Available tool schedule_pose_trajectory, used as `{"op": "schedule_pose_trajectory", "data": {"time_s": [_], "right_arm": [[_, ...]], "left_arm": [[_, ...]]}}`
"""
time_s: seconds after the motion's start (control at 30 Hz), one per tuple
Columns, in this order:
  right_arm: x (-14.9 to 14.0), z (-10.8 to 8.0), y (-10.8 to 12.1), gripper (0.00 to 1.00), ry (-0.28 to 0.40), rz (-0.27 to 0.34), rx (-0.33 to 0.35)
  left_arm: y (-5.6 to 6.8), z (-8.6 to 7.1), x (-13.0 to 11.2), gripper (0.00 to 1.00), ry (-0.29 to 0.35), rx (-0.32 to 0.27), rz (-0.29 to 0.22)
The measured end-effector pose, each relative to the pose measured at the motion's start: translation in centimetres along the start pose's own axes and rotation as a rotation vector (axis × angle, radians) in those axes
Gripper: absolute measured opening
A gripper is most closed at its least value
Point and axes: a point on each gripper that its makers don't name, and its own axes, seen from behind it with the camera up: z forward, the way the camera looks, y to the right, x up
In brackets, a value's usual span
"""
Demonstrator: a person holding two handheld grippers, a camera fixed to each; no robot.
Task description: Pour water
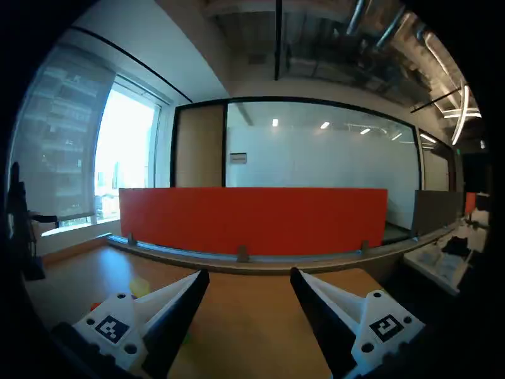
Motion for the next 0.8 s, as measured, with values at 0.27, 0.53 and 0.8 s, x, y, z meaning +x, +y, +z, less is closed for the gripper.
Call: {"op": "schedule_pose_trajectory", "data": {"time_s": [0.27,0.53,0.8], "right_arm": [[1.0,0.3,-1.9,0.99,-0.009,0.022,0.125],[0.7,0.6,-3.8,1.0,-0.051,-0.016,0.258],[1.0,0.2,-6.4,1.0,-0.076,-0.018,0.394]], "left_arm": [[2.8,0.5,0.9,0.99,-0.001,-0.125,-0.023],[5.5,0.4,1.0,0.99,-0.018,-0.254,0.016],[7.8,0.2,0.9,0.99,-0.037,-0.374,0.034]]}}
